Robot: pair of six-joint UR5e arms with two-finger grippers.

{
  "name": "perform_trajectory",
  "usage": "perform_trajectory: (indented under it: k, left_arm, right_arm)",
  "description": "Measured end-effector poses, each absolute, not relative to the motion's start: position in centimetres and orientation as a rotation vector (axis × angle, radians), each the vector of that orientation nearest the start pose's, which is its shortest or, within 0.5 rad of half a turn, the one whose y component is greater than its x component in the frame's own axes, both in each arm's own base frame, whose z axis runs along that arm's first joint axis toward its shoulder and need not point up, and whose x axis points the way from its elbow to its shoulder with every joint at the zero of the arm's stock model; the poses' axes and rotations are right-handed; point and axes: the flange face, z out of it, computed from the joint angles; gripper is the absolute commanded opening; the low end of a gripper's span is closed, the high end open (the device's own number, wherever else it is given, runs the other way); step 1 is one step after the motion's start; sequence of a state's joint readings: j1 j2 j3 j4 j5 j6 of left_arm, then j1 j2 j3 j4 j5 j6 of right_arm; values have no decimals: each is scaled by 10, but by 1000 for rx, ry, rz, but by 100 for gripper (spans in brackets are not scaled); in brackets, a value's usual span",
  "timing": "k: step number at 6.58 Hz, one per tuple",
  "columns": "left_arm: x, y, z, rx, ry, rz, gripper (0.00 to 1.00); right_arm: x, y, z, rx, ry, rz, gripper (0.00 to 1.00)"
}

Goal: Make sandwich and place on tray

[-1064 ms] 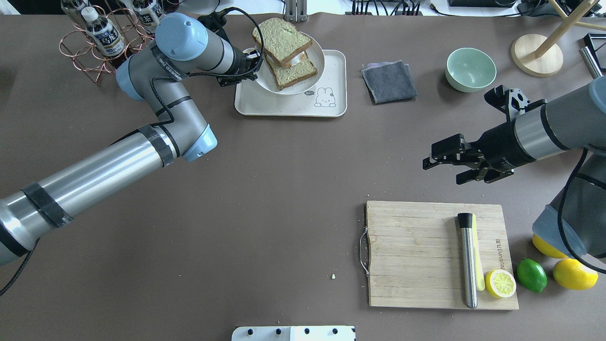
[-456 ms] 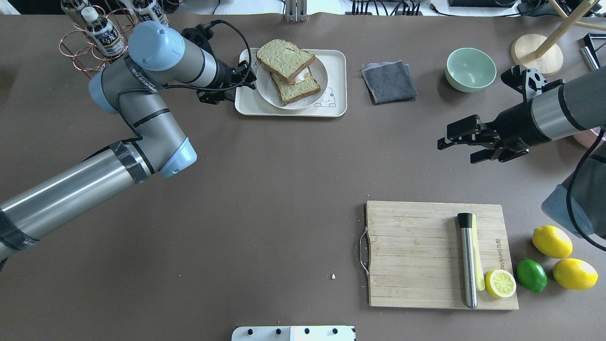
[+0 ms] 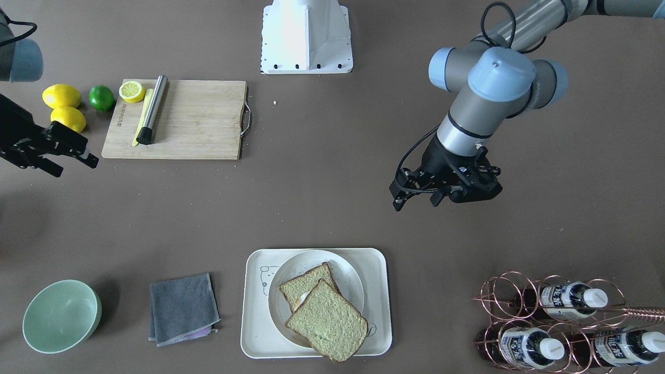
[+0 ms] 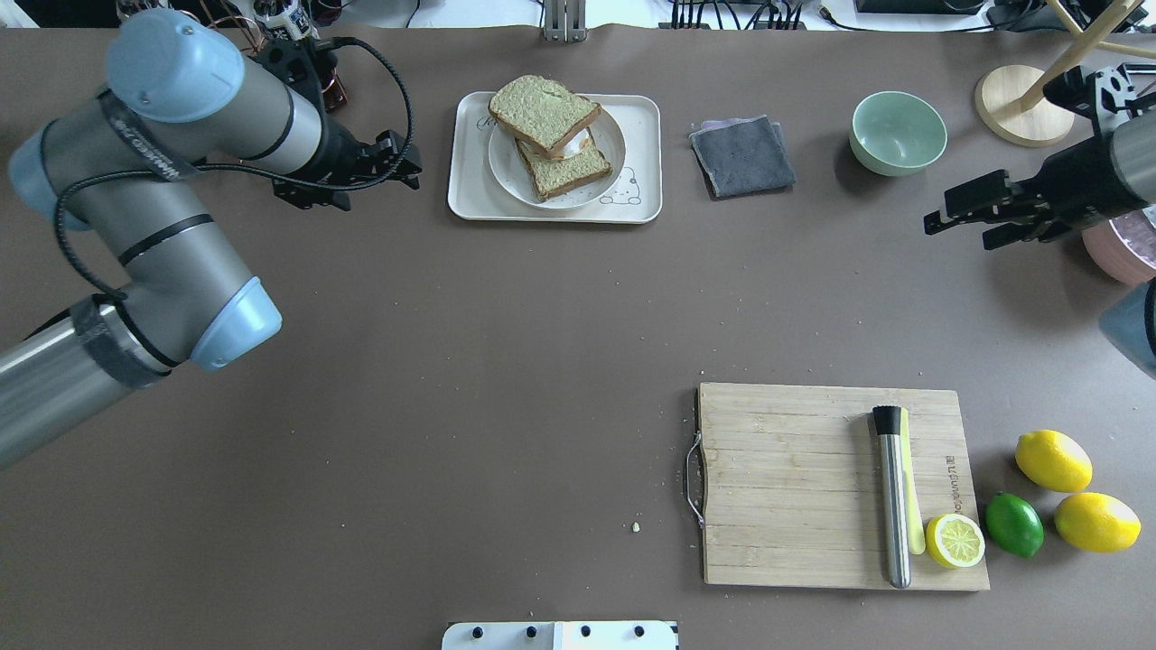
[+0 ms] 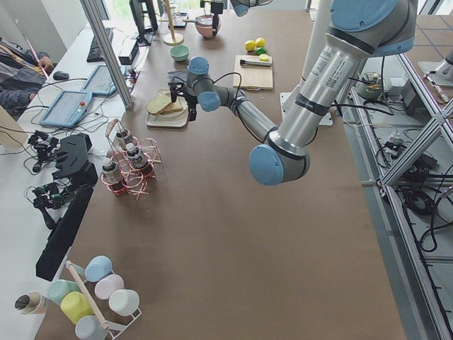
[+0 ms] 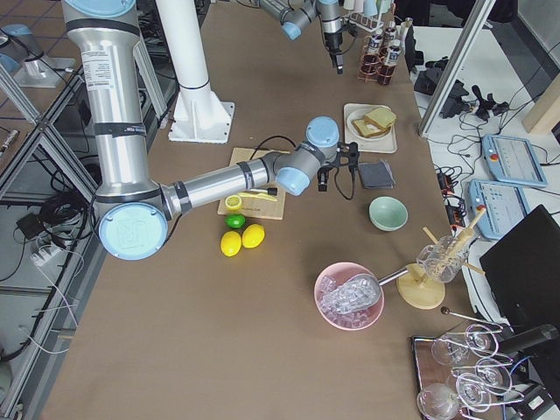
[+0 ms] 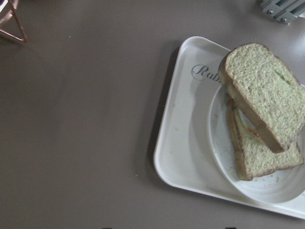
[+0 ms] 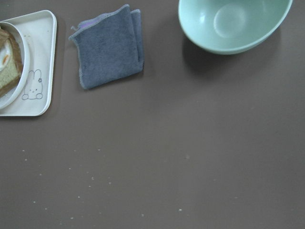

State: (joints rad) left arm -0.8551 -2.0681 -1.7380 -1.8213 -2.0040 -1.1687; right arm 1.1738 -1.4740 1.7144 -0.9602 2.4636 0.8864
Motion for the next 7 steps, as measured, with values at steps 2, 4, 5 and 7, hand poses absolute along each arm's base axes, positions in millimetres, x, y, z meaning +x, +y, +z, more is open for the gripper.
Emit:
perform_trajectory:
  k: [2,4,5,7]
  left_arm:
    - [260,-534,302,243,877,-54,97]
    - [169,-533,366,273,833,112,97]
    - [124,-526,401,284,825,181,97]
    - [36,-499,473,290,846,271,97]
  right_arm:
    - [-94,-529,503,172,-1098,11,100]
    - [-35,-531,541,183,-1014,-60,100]
    - [1,-531,560,181,-949,-110,100]
    - [59,-521,593,144,-828,-202,100]
